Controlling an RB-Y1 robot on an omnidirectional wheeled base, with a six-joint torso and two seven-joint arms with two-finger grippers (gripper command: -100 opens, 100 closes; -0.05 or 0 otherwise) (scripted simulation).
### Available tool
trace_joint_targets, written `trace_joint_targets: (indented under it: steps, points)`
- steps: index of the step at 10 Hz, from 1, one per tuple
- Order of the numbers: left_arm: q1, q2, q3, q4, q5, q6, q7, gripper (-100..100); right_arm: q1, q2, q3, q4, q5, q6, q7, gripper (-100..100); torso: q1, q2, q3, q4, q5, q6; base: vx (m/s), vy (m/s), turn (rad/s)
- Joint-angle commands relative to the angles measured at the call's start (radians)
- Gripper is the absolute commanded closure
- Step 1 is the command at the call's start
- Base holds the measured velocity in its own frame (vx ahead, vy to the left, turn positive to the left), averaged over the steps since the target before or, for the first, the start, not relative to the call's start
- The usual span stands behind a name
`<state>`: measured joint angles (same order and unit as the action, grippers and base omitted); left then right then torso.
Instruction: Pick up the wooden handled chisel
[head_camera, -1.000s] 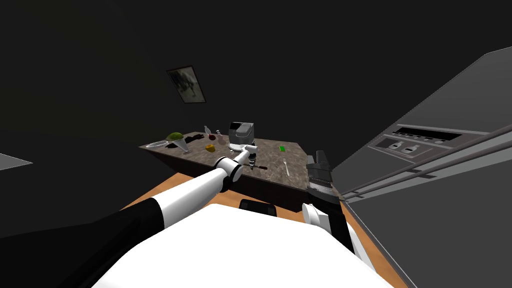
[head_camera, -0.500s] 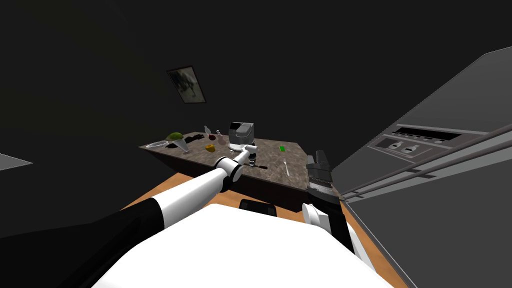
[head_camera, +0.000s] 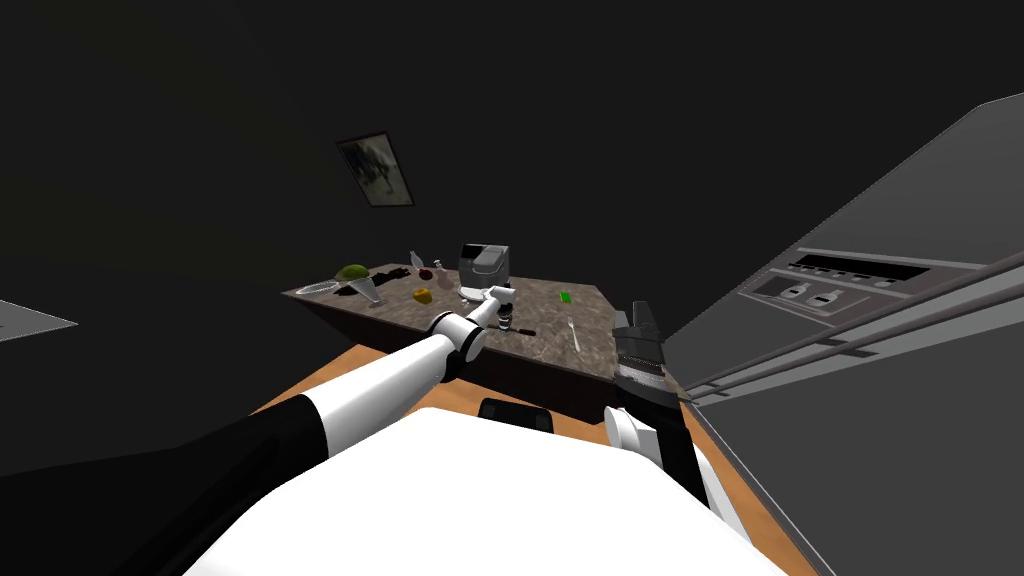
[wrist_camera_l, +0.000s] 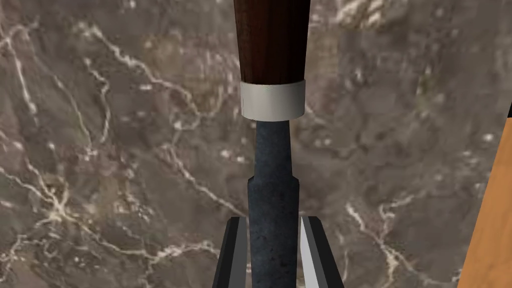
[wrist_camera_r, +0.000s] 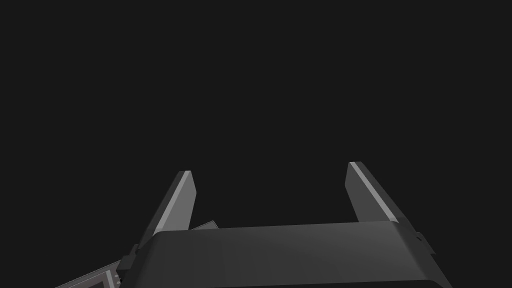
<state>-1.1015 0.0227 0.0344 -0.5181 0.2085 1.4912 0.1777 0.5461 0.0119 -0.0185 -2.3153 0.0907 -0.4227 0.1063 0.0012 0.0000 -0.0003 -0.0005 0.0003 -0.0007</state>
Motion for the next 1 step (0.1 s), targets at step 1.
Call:
trace_joint_targets:
  steps: [1]
  points:
    - [0.0, 0.0, 0.0, 0.0, 0.0, 0.0, 0.0, 0, 0.0, 0.0, 0.0, 0.0, 0.0, 0.0, 0.0, 0, 0.0, 0.0, 0.0, 0.0, 0.0, 0.0, 0.0, 0.0, 0.0]
